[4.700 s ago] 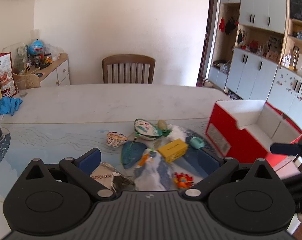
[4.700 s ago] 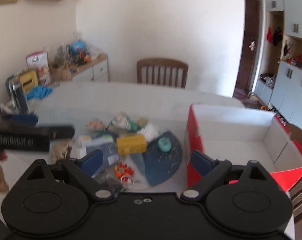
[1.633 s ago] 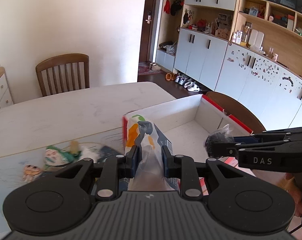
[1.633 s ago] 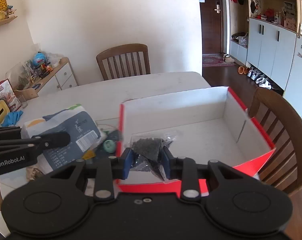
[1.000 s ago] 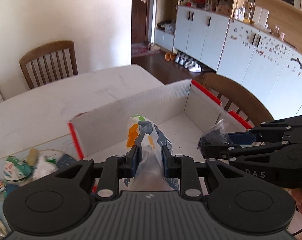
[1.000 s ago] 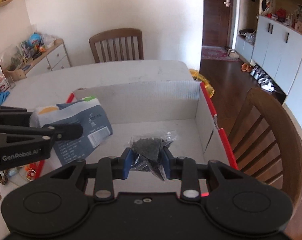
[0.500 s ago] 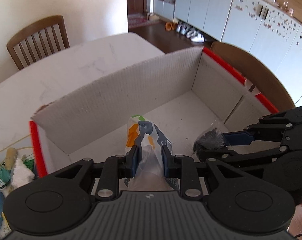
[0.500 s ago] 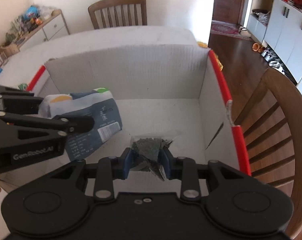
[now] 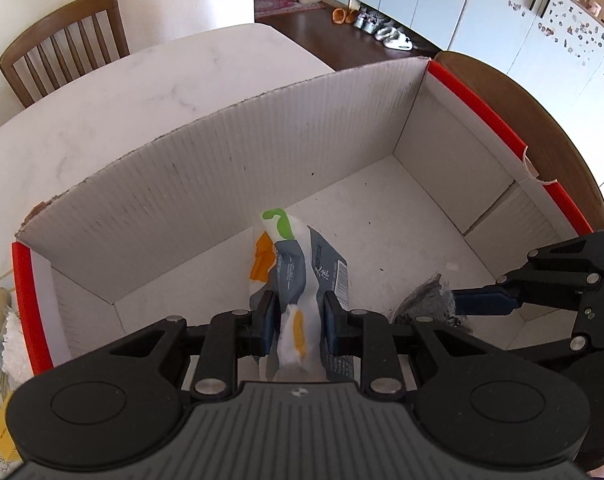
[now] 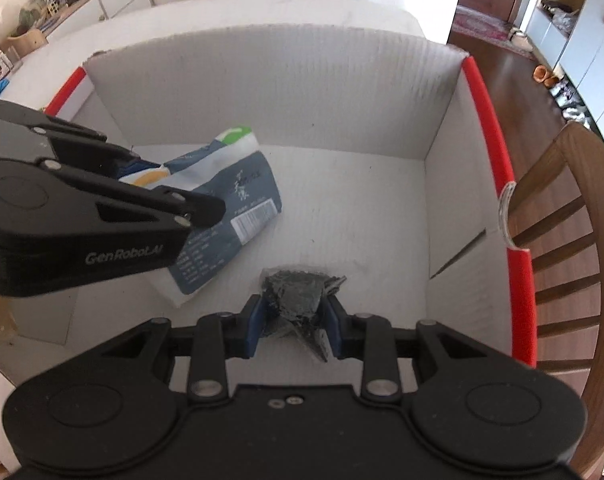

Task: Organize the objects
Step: 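Carry both bags into the red box and open both tools to release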

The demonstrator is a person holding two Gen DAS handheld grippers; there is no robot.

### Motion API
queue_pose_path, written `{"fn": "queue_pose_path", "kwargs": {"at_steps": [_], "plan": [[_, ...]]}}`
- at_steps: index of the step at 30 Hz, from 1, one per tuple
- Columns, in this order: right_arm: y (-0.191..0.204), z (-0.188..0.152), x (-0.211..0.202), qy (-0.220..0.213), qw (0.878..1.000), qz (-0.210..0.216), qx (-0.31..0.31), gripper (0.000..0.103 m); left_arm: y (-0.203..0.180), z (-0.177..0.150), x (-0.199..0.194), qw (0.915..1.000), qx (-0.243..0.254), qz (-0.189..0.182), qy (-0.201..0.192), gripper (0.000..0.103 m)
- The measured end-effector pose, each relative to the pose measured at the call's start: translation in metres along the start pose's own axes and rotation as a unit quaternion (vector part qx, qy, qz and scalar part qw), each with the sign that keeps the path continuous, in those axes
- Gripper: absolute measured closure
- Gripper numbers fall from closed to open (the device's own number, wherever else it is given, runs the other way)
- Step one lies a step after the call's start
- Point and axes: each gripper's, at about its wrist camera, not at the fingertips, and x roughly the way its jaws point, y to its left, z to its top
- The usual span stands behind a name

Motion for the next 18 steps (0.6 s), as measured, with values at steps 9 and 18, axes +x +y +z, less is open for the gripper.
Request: {"fn": "queue_pose_path", "kwargs": {"at_steps": [9, 18], "plan": [[-0.006, 0.003, -0.002, 0.006, 1.000, -0.002, -0.012, 0.065, 0.002, 0.002, -0.006, 0.9998, -0.019, 0.009, -0.002, 0.069], [-0.011, -0.001, -0.025, -0.029, 0.999, 0.013, -0.017, 0.047, -0.003, -0.001, -0.037, 0.9990, -0.010, 0.006, -0.043, 0.038]]}}
